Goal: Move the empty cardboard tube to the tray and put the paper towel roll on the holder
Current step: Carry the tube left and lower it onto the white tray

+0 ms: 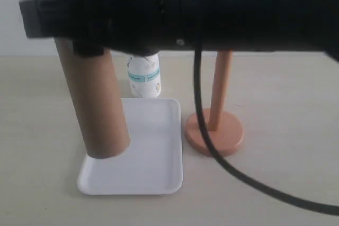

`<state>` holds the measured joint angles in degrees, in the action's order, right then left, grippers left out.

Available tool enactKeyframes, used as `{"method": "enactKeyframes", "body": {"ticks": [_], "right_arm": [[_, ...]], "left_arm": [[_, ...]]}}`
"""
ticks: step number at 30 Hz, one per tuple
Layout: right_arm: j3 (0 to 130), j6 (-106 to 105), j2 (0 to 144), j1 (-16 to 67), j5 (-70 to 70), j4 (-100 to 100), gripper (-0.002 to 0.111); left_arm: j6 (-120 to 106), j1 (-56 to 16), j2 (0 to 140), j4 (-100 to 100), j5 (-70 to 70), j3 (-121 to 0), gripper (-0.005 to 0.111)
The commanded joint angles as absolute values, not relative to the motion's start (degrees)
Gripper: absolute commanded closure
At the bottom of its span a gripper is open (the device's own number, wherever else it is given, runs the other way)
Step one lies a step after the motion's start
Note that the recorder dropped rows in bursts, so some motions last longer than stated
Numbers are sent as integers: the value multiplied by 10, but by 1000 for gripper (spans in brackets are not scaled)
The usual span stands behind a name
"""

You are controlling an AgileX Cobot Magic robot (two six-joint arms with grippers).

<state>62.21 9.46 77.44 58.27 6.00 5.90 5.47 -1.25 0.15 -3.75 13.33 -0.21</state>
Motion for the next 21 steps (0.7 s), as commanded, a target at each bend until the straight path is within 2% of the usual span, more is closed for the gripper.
{"method": "enactKeyframes", "body": {"ticks": [1, 8, 21], "right_arm": [[626, 111, 800, 575, 62, 59, 107], [626, 163, 822, 504, 109, 73, 107], [626, 162, 909, 499, 86, 149, 107]], "left_arm": [[54, -11, 0, -36, 133, 0, 103], [54, -11, 0, -36, 133, 0, 103], [54, -11, 0, -36, 133, 0, 103]]}}
